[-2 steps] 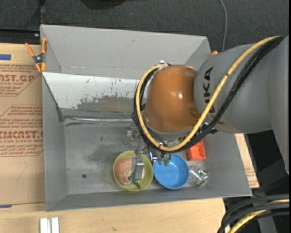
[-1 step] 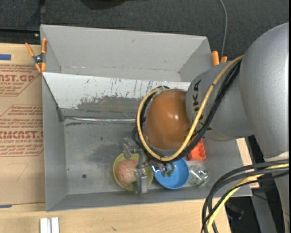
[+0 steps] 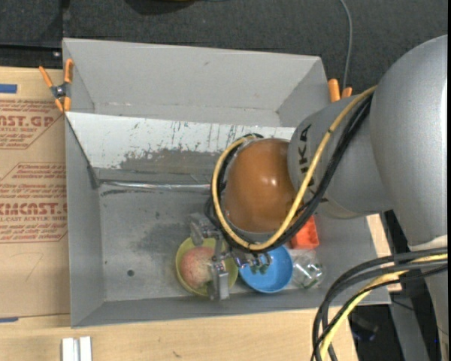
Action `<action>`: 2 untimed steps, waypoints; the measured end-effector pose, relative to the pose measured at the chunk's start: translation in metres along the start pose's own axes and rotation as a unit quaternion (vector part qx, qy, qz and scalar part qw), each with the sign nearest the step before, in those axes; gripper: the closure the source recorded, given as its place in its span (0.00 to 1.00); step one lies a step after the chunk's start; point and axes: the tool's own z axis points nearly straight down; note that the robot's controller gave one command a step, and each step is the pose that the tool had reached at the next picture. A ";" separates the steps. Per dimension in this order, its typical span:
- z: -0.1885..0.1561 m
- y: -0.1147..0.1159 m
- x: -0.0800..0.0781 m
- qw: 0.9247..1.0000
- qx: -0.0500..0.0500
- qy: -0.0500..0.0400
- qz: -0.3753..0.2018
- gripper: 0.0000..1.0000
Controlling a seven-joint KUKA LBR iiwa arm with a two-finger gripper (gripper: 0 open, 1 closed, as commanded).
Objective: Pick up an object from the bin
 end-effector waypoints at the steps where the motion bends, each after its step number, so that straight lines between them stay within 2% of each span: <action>1: -0.014 0.005 0.004 0.994 -0.001 -0.003 -0.113 0.00; 2: -0.002 0.001 0.001 0.995 -0.002 -0.009 -0.098 0.00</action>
Offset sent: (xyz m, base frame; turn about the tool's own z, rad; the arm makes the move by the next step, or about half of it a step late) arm -0.0070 0.0099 -0.0167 -0.1932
